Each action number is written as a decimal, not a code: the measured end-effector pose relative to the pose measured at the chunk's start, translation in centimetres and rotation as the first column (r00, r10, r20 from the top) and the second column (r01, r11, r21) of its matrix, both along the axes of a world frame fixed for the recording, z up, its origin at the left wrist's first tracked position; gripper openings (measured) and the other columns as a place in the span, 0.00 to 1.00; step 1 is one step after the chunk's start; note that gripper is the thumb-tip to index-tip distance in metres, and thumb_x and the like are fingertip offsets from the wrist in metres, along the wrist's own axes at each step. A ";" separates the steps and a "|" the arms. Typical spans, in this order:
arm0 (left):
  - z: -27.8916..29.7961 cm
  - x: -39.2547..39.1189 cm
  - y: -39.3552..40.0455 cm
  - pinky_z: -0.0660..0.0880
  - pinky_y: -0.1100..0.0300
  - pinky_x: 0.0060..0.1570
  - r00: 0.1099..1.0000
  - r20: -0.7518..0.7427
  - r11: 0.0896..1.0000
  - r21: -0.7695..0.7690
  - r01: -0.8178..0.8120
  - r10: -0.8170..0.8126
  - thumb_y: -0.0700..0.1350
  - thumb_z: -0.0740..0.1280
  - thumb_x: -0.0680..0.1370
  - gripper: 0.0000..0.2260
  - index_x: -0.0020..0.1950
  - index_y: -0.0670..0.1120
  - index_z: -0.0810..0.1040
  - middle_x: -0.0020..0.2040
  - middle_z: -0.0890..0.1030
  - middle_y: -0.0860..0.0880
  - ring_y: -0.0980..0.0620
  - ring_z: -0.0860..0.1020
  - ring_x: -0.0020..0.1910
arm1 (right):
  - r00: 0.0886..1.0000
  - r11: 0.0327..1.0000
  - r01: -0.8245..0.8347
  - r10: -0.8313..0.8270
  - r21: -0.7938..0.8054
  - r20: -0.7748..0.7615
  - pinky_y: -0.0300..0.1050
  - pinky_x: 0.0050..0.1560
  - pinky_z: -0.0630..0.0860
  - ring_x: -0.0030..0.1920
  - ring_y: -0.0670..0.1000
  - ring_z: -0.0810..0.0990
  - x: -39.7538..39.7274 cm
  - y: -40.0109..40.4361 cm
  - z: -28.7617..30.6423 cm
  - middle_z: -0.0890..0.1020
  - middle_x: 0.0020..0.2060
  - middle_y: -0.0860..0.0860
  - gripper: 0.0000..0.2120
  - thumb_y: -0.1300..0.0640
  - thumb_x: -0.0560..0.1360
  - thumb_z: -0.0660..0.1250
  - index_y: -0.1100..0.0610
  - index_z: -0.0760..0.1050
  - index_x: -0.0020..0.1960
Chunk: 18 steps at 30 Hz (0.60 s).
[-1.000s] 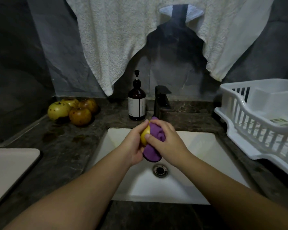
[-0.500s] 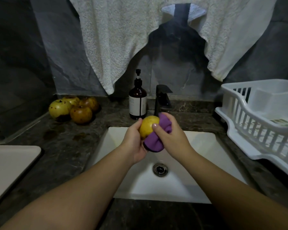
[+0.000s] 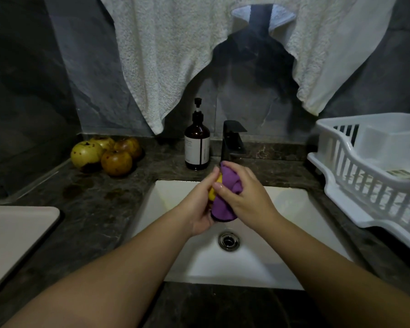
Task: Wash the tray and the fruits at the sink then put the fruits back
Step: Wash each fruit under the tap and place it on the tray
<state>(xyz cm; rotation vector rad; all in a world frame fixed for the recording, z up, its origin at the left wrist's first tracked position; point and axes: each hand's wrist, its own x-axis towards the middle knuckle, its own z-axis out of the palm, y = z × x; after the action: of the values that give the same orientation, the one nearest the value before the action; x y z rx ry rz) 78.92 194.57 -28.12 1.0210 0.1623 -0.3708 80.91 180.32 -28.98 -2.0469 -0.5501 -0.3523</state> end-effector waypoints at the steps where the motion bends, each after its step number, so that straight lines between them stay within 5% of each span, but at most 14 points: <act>1: 0.0 0.2 0.0 0.80 0.48 0.63 0.999 0.013 1.000 0.007 -0.030 0.030 0.64 0.67 0.79 0.28 0.67 0.44 0.83 0.61 0.85 0.41 0.44 0.84 0.61 | 0.999 0.999 -0.003 0.005 0.045 -0.034 0.37 0.59 0.76 0.60 0.38 0.75 0.1 -0.1 0.0 0.71 0.62 0.40 0.32 0.32 0.72 0.68 0.38 0.67 0.73; 3: 0.0 0.4 0.1 0.79 0.48 0.64 0.997 0.007 0.996 -0.035 -0.080 0.080 0.62 0.67 0.80 0.27 0.68 0.42 0.81 0.61 0.85 0.40 0.43 0.84 0.61 | 0.995 0.994 0.024 -0.013 0.103 -0.101 0.44 0.61 0.78 0.60 0.42 0.76 0.4 -0.1 -0.1 0.74 0.64 0.45 0.30 0.37 0.76 0.70 0.42 0.66 0.74; 6: -0.1 0.0 -0.2 0.84 0.51 0.52 1.000 -0.013 1.000 -0.017 -0.002 0.002 0.65 0.65 0.80 0.26 0.62 0.45 0.84 0.57 0.86 0.41 0.46 0.87 0.54 | 1.000 0.999 0.013 -0.013 -0.045 -0.008 0.41 0.61 0.74 0.62 0.43 0.74 0.0 0.1 -0.1 0.71 0.63 0.40 0.33 0.32 0.74 0.67 0.42 0.66 0.75; 8: -0.2 0.0 -0.2 0.83 0.50 0.57 1.000 0.009 0.997 0.071 -0.018 0.017 0.64 0.67 0.79 0.25 0.65 0.47 0.83 0.59 0.86 0.43 0.46 0.85 0.58 | 1.000 0.998 -0.011 0.011 -0.059 -0.004 0.41 0.60 0.75 0.61 0.43 0.75 0.3 0.0 0.0 0.72 0.63 0.41 0.32 0.33 0.74 0.67 0.42 0.67 0.75; 11: 0.1 0.1 -0.2 0.79 0.49 0.65 0.994 0.048 0.995 0.019 -0.097 0.096 0.62 0.68 0.80 0.27 0.70 0.43 0.80 0.61 0.85 0.41 0.44 0.83 0.63 | 0.991 0.989 0.015 0.006 0.146 -0.136 0.42 0.59 0.77 0.61 0.46 0.78 0.8 -0.5 0.1 0.77 0.63 0.47 0.29 0.41 0.77 0.70 0.47 0.67 0.75; 15: -0.1 -0.1 -0.2 0.82 0.51 0.59 1.000 0.008 1.000 -0.006 0.020 -0.020 0.68 0.64 0.79 0.31 0.68 0.45 0.82 0.61 0.85 0.41 0.45 0.84 0.61 | 1.000 0.999 -0.007 0.008 0.036 -0.022 0.27 0.54 0.73 0.61 0.34 0.73 0.0 -0.2 0.0 0.71 0.61 0.38 0.30 0.35 0.74 0.69 0.40 0.66 0.74; 18: -0.1 0.3 0.1 0.78 0.48 0.67 0.998 0.054 0.998 0.041 -0.047 0.045 0.63 0.69 0.79 0.27 0.70 0.45 0.81 0.62 0.85 0.41 0.44 0.83 0.63 | 0.997 0.996 -0.030 0.036 0.090 -0.064 0.31 0.55 0.75 0.61 0.40 0.76 0.4 -0.5 0.1 0.74 0.64 0.42 0.29 0.39 0.76 0.71 0.42 0.67 0.74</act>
<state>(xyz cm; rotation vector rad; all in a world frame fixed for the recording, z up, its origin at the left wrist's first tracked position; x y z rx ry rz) 79.20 194.69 -28.24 1.0660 0.1459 -0.2992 81.32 179.85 -28.90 -1.9544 -0.5187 -0.2843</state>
